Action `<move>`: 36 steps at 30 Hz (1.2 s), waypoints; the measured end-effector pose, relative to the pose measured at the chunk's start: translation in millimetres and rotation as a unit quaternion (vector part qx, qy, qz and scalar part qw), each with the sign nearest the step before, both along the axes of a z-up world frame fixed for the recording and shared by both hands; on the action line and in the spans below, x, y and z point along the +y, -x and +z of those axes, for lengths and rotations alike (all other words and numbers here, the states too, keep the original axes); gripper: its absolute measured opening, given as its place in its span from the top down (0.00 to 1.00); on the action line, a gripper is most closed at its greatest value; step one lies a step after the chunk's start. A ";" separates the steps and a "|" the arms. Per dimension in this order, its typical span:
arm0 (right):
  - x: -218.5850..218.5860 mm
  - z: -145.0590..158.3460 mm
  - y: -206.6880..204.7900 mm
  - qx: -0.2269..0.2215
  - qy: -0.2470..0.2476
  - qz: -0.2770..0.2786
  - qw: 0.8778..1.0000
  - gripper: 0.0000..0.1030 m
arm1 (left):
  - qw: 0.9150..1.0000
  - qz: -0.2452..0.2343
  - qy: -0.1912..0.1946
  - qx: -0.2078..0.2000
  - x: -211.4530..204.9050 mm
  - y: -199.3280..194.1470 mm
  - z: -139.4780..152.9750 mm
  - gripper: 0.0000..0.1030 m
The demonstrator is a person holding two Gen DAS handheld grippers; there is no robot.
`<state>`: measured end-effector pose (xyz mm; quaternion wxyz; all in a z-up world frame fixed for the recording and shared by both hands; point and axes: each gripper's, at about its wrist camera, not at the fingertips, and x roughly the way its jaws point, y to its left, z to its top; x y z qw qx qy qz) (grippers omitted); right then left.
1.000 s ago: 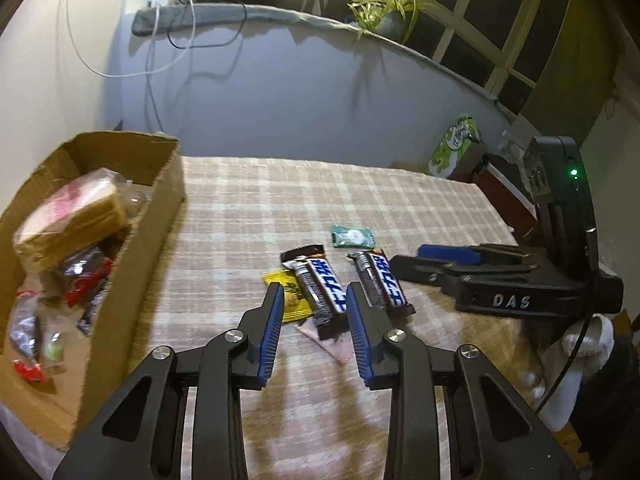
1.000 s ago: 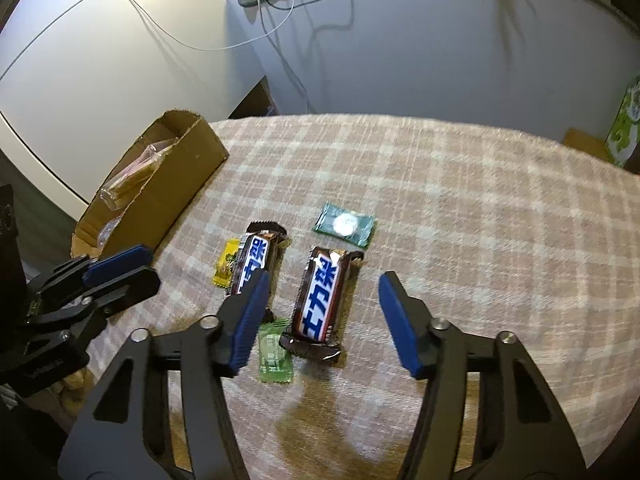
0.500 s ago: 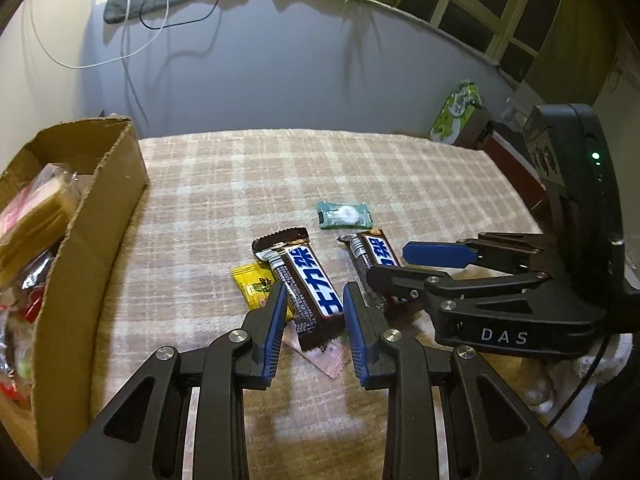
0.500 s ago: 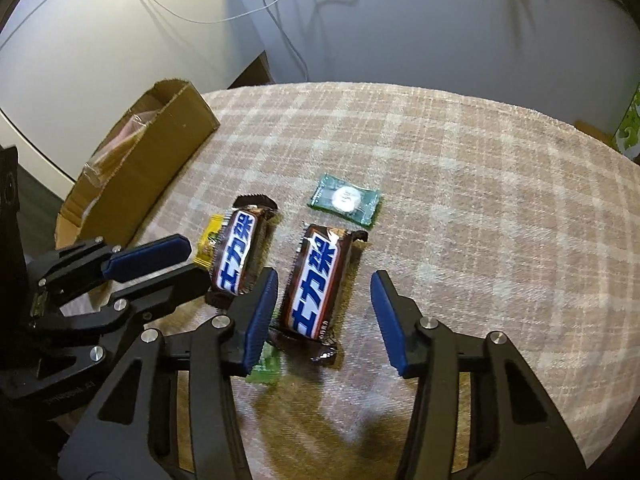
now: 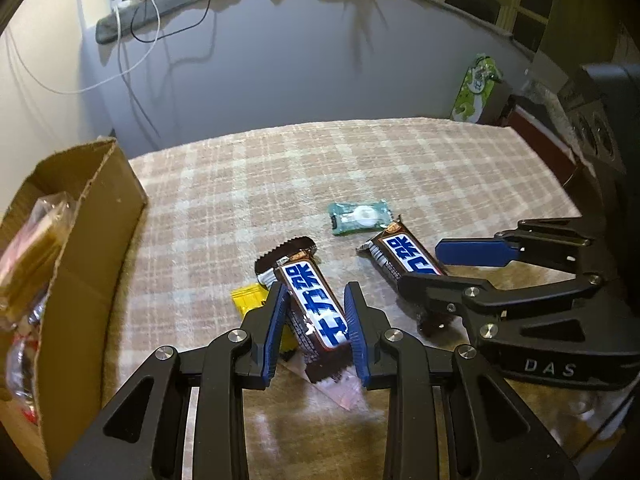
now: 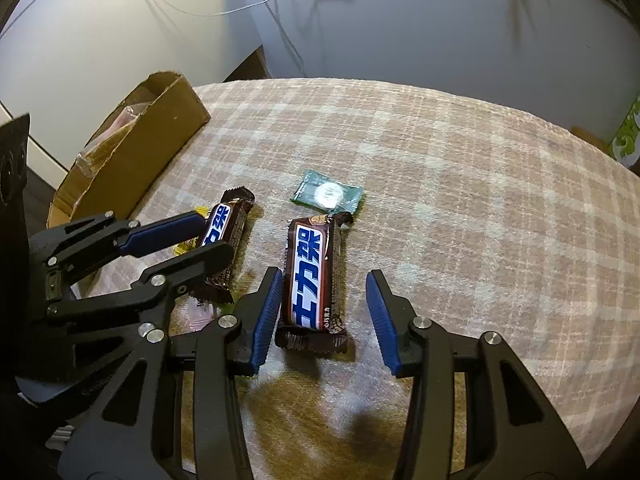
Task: Organize snacks
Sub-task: 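Grasp one blue-label chocolate bar with the left gripper while the right grasps the other, then carry both chocolate bars over the cardboard box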
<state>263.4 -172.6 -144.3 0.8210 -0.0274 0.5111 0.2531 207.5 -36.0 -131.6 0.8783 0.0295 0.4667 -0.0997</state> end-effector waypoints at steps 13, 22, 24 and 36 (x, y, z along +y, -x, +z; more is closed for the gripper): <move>10.9 -3.8 -0.9 -0.020 0.036 0.006 0.999 0.71 | 1.000 0.011 0.019 0.001 14.1 -3.4 -2.9 0.76; -7.8 5.3 12.0 -0.028 0.011 -0.009 1.000 0.71 | 0.998 0.027 0.052 -0.013 26.2 12.9 11.0 0.96; -9.5 8.2 15.0 -0.031 0.009 -0.009 0.999 0.71 | 0.998 0.025 0.049 -0.013 25.7 13.2 11.3 0.96; -11.1 10.9 19.7 -0.035 0.009 -0.013 0.999 0.71 | 0.998 0.020 0.052 -0.004 12.7 10.5 6.3 0.60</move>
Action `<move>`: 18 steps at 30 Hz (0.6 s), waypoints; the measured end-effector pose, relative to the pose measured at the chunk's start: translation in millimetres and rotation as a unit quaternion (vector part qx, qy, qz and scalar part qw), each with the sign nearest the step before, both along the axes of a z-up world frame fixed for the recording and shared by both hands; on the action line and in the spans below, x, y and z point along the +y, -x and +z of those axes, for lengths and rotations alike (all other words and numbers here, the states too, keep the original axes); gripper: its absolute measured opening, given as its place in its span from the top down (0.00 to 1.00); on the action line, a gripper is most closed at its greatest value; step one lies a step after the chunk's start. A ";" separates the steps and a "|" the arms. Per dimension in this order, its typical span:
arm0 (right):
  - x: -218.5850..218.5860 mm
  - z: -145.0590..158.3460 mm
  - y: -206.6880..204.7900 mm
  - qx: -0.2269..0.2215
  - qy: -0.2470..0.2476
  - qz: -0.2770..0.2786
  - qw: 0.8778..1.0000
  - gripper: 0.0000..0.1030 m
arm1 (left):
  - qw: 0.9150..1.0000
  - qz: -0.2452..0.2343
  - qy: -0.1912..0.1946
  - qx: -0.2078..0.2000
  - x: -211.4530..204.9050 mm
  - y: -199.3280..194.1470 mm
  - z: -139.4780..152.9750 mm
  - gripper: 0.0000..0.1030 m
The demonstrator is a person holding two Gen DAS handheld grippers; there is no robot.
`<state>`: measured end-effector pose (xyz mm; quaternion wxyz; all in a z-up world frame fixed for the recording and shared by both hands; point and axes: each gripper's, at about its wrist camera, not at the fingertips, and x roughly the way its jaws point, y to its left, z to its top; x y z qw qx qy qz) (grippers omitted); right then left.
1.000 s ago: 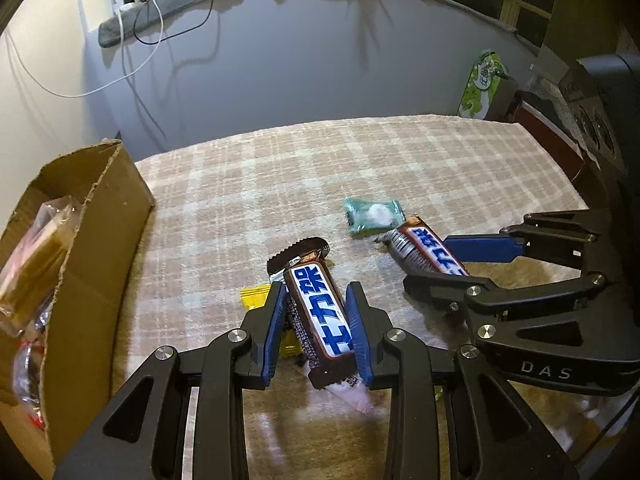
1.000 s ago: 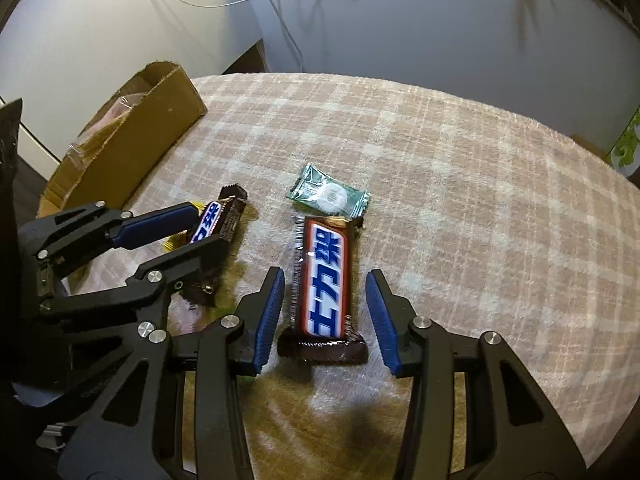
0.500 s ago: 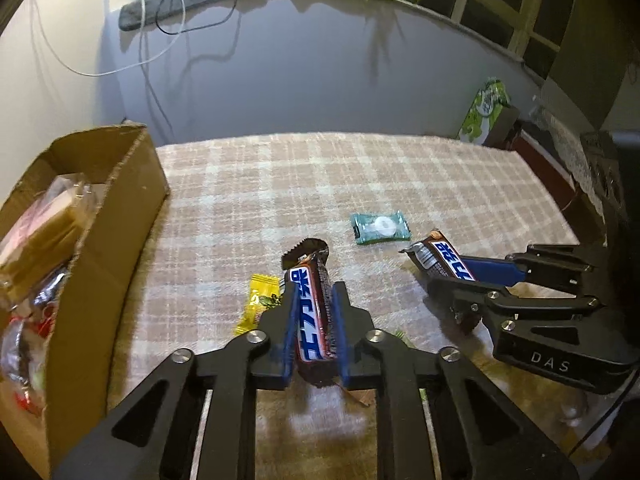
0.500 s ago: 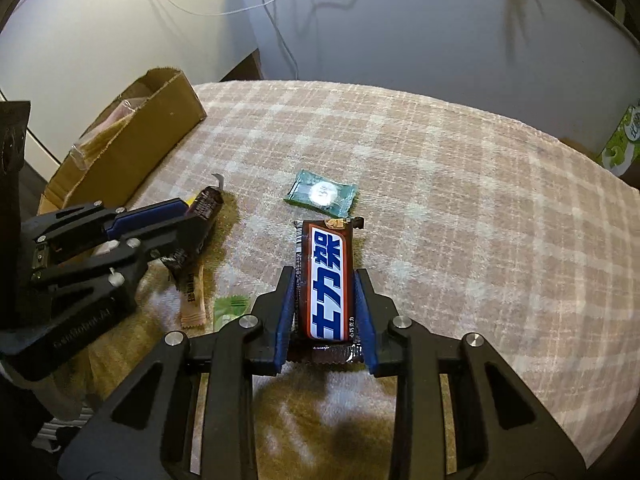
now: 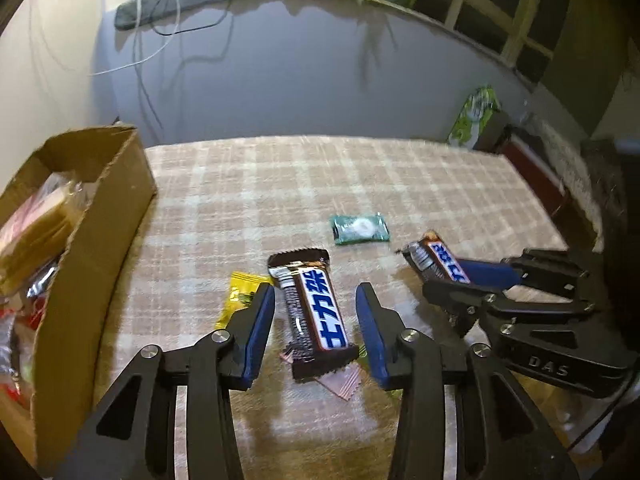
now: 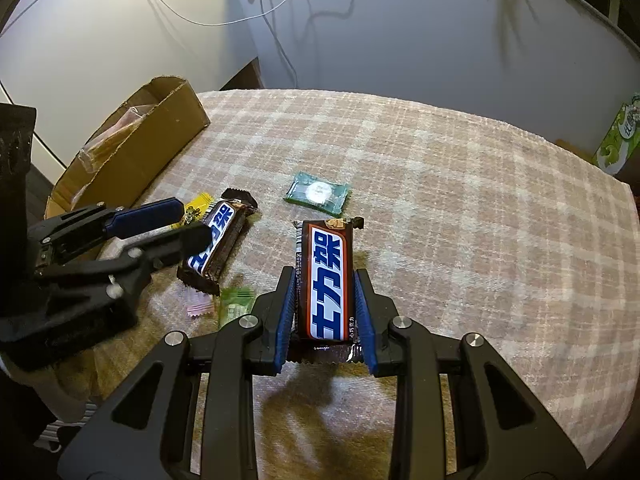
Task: Organize snacks
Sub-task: 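Carry both chocolate bars over the cardboard box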
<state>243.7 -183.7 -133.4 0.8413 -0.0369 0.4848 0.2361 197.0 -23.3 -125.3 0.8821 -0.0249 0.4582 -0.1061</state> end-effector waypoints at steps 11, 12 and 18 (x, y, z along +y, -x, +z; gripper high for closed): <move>-0.1 2.1 0.8 -0.003 -0.002 -0.001 1.000 0.71 | 1.000 -0.002 -0.025 0.018 -13.7 -9.9 -20.9 0.74; -0.4 2.5 1.1 -0.003 -0.003 -0.002 1.000 0.71 | 1.000 -0.002 -0.025 0.017 -13.0 -8.7 -20.2 0.74; -1.9 7.7 3.3 -0.008 -0.011 -0.005 1.000 0.71 | 1.000 0.004 -0.013 -0.001 -4.8 2.6 -4.6 0.74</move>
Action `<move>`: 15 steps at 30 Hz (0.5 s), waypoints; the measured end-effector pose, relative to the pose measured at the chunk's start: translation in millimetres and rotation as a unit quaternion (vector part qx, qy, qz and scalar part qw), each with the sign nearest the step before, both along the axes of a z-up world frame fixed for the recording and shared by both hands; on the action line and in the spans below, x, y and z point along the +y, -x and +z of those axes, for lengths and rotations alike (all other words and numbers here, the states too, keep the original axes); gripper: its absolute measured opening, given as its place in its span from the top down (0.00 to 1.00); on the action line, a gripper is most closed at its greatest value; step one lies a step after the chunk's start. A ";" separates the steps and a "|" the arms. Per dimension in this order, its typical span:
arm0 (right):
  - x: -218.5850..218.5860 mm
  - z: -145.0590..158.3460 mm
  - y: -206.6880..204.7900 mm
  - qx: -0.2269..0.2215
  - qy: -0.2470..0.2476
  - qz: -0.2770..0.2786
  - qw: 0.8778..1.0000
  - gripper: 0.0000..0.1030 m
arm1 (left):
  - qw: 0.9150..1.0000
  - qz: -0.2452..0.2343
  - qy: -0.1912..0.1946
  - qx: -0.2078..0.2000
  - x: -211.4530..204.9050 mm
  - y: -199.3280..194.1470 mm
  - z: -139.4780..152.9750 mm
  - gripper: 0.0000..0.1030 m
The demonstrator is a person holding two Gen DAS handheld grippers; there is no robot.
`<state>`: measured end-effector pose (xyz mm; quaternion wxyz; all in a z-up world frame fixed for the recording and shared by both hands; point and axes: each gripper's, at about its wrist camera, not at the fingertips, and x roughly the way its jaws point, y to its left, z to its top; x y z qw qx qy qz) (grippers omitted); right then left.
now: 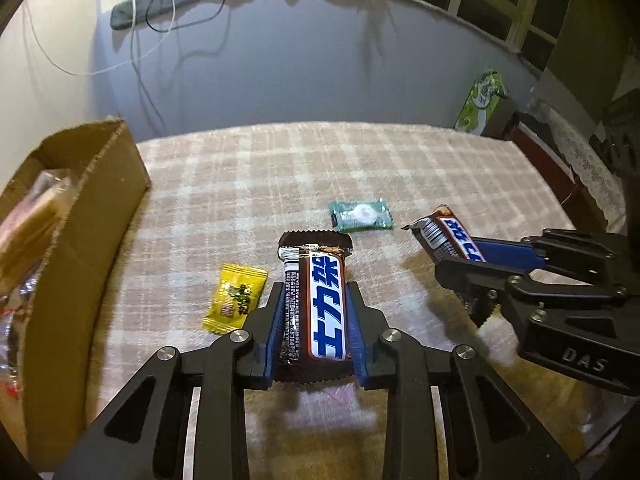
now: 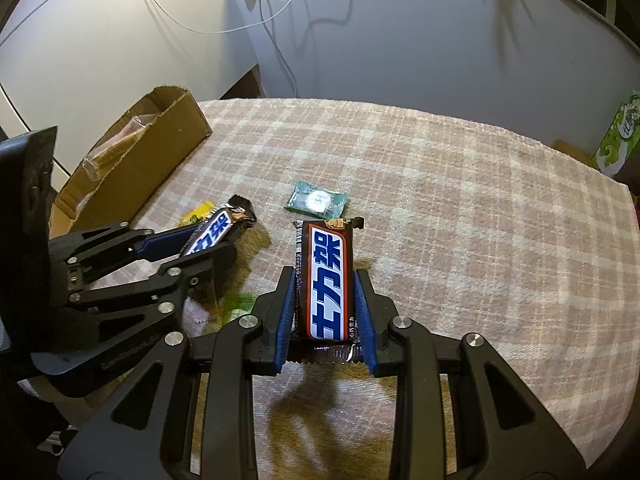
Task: Organize snacks
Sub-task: 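Carry both chocolate bars over the cardboard box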
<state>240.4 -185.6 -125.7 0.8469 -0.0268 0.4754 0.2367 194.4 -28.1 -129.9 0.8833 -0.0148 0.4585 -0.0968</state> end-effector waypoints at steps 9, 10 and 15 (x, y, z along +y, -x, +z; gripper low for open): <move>10.3 24.0 10.3 -0.023 -0.011 0.009 1.000 0.71 | 0.998 0.014 0.010 -0.052 18.6 26.6 41.9 0.74; 12.9 27.5 11.7 -0.027 -0.013 0.011 0.999 0.71 | 0.998 0.017 0.013 -0.059 22.9 30.5 47.3 0.74; 29.9 45.3 18.2 -0.044 -0.023 0.026 0.998 0.71 | 0.995 0.035 0.018 -0.088 37.9 44.0 67.0 0.74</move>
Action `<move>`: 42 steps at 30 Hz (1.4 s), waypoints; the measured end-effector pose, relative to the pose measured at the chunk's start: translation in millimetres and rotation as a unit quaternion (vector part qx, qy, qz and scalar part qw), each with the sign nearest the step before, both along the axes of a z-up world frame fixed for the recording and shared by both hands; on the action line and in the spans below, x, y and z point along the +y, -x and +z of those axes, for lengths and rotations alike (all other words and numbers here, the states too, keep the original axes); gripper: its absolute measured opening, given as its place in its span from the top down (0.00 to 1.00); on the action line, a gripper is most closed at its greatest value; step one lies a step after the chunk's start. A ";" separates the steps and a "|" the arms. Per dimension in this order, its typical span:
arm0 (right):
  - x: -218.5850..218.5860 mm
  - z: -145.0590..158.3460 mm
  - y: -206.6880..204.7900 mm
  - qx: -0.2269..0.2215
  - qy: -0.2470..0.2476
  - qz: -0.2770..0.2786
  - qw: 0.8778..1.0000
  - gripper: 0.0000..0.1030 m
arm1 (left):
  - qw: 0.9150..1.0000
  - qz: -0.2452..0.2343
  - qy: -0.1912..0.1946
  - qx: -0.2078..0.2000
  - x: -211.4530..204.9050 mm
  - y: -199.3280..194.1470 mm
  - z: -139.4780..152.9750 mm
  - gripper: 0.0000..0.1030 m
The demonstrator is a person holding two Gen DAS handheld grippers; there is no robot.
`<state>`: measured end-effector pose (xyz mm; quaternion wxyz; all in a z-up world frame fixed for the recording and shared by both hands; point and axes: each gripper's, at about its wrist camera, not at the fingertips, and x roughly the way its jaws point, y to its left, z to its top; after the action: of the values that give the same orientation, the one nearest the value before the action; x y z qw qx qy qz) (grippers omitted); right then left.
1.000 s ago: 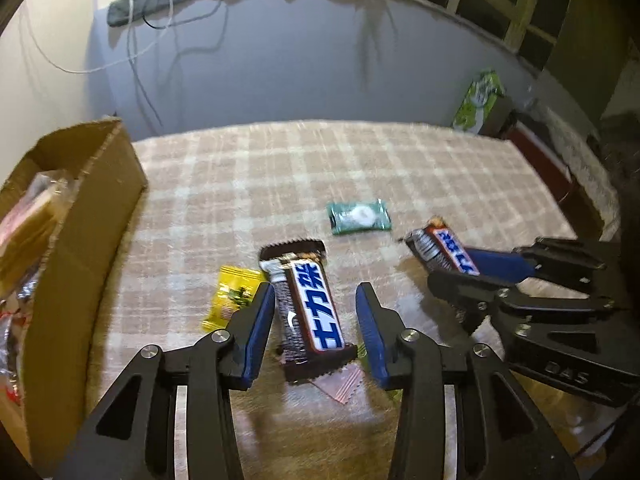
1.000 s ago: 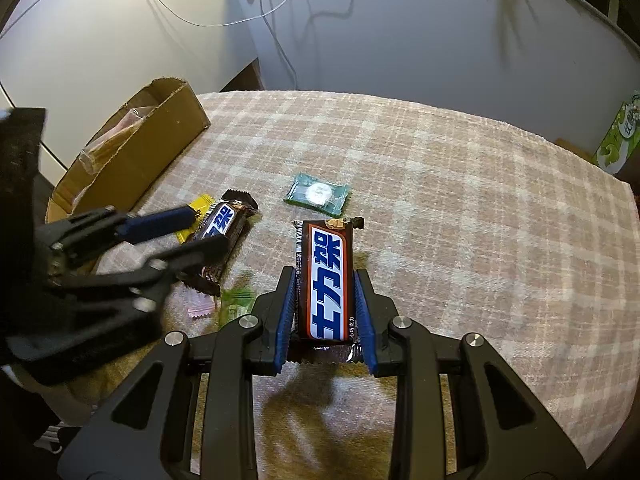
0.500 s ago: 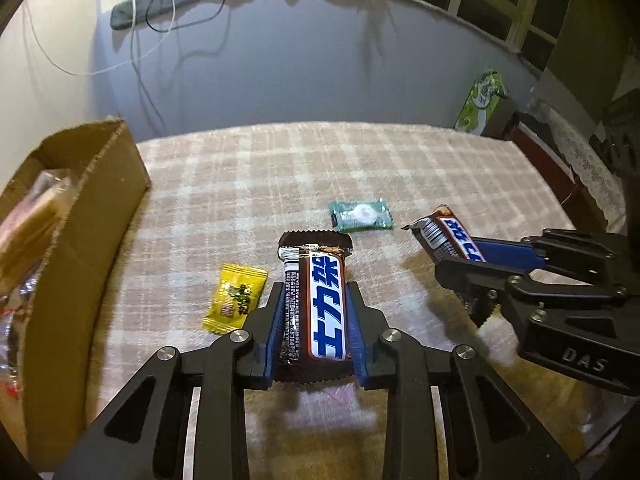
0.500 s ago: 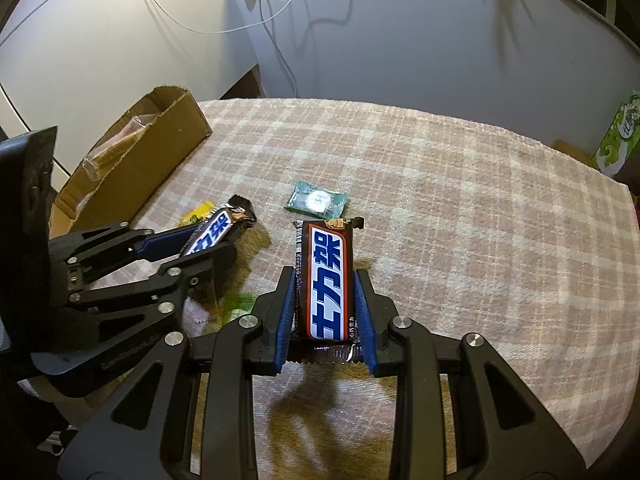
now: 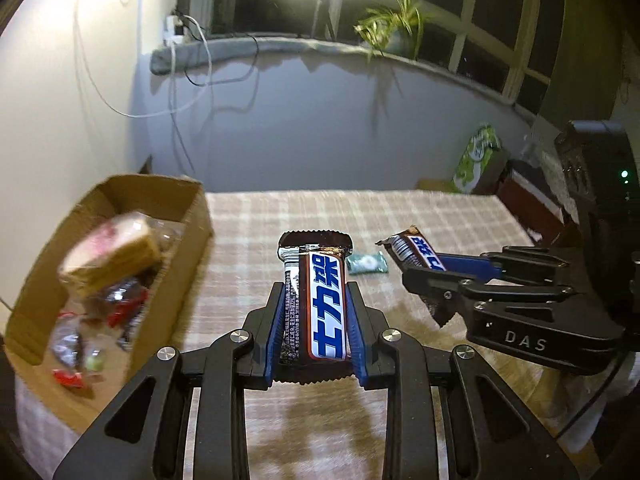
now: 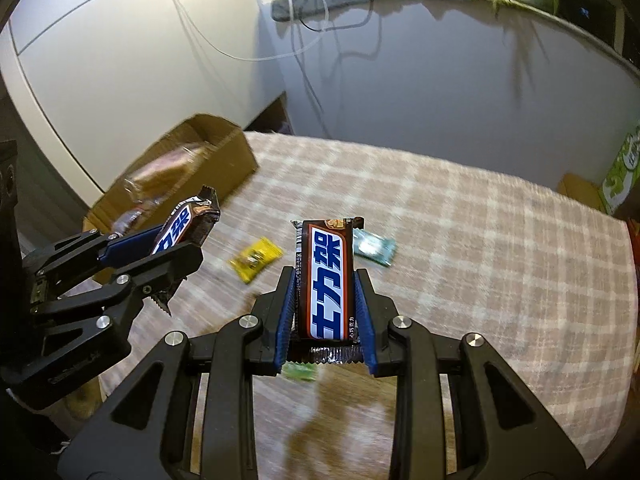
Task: Organize snacks
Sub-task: 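Carry both chocolate bars over the cardboard box, then open the right gripper to drop its chocolate bar while the left drops its bar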
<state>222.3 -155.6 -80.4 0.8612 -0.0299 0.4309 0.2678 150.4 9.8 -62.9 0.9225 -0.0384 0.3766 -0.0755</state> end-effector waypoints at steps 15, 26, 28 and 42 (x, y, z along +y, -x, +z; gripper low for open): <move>77.8 35.1 5.0 -0.031 -0.024 0.052 0.998 0.71 | 0.997 0.062 0.004 -0.043 66.8 21.0 23.6 0.74; 141.4 39.1 0.5 -0.033 -0.033 0.098 0.994 0.71 | 0.993 0.108 0.005 -0.047 113.2 28.7 23.0 0.74; 149.6 38.4 -0.8 -0.030 -0.035 0.104 0.994 0.71 | 0.992 0.115 0.005 -0.045 119.1 29.2 21.1 0.74; 205.9 21.4 -14.7 -0.005 -0.030 0.141 0.989 0.71 | 0.988 0.148 0.009 -0.032 156.3 29.7 11.6 0.74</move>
<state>236.9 50.3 -59.0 0.8174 -0.0662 0.4097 0.3995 120.8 166.1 -51.3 0.9346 -0.0998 0.3364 0.0573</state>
